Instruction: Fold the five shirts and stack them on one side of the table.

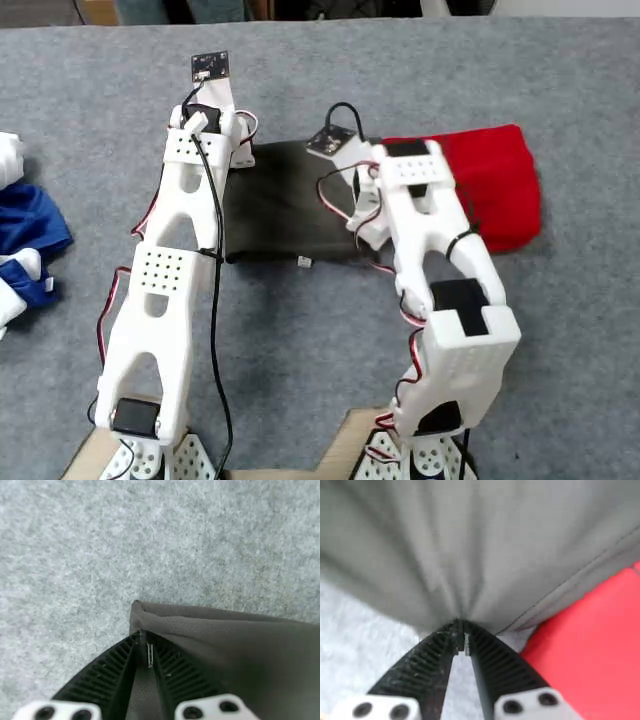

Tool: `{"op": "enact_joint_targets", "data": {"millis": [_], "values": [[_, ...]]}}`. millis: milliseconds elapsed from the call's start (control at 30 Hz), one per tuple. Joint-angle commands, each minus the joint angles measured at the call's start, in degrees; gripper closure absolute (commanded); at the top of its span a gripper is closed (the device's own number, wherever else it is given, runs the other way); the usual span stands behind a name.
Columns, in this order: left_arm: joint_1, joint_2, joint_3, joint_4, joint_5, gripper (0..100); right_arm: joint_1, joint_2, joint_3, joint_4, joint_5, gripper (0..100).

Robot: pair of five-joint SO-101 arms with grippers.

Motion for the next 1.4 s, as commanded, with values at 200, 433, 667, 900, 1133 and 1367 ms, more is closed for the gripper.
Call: {"op": "enact_joint_targets", "data": {"millis": [200,433,667,900,1133,1367], "values": [[-1.01,-0.26,-0.75,0.18,-0.53,97,1.32,-0.22,-25.71,21.71,1.05,98.4],[-0.75,-1.67,-10.68,7.65,-4.92,97,2.99,-7.87,-34.15,25.85,-0.7,98.4],[-1.63,-7.91,-14.37,14.33,-5.45,97,1.14,-27.91,-14.81,25.67,-12.22,98.0],[-3.65,-13.98,-13.05,16.7,-12.22,97,-5.98,-34.15,5.85,24.7,-39.65,90.7],[-6.37,-17.76,1.27,16.79,-16.09,97,-10.46,-27.12,5.76,13.1,-64.53,72.6],[-9.8,-30.59,20.26,16.7,-16.35,97,-12.31,-13.14,0.13,6.86,-82.02,57.5]]}}
